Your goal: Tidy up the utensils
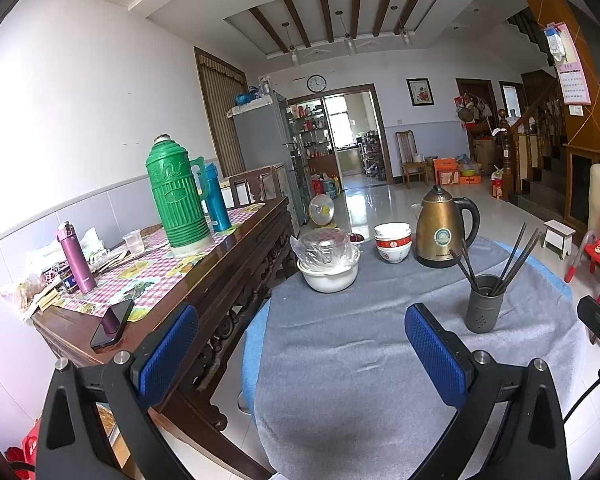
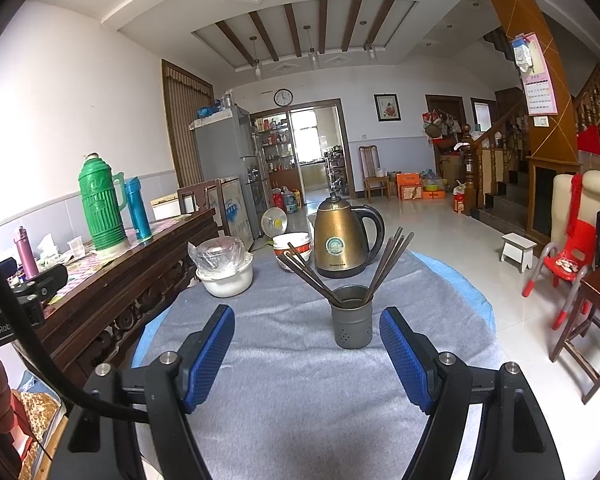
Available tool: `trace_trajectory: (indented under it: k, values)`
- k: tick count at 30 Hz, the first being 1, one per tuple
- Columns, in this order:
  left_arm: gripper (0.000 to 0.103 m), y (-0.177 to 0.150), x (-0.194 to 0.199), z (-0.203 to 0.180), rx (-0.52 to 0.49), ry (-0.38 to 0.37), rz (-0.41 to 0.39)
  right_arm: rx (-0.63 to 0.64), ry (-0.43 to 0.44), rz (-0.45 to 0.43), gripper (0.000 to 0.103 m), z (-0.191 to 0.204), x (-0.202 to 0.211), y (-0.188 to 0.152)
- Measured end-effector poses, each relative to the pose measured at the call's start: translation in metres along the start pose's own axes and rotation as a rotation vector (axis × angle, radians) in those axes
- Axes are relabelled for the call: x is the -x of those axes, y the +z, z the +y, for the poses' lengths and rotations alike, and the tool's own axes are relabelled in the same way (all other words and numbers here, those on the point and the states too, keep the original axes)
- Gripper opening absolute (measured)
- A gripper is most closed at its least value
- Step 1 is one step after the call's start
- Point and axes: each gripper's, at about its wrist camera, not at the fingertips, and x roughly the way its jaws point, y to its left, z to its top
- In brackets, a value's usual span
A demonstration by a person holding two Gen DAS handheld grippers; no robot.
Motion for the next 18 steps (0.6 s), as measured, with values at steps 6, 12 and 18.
trace_trajectory:
  k: [6,12,18]
  values:
    - [0.103,0.0001,-0.0003,0.0012,0.000,0.003,0.000,0.001,0.001,0.001,0.079,-0.0004,-0.0018,0.0019]
    - [0.103,-0.0003,-0.0001,0.0019,0.000,0.000,0.001,0.007,0.003,0.004,0.079,-0.0003,-0.0028,0.0018]
    - [0.103,-0.0006,-0.0006,0.0023,-0.002,0.003,0.008,0.009,0.005,0.007,0.079,0.0012,-0.0046,0.0017]
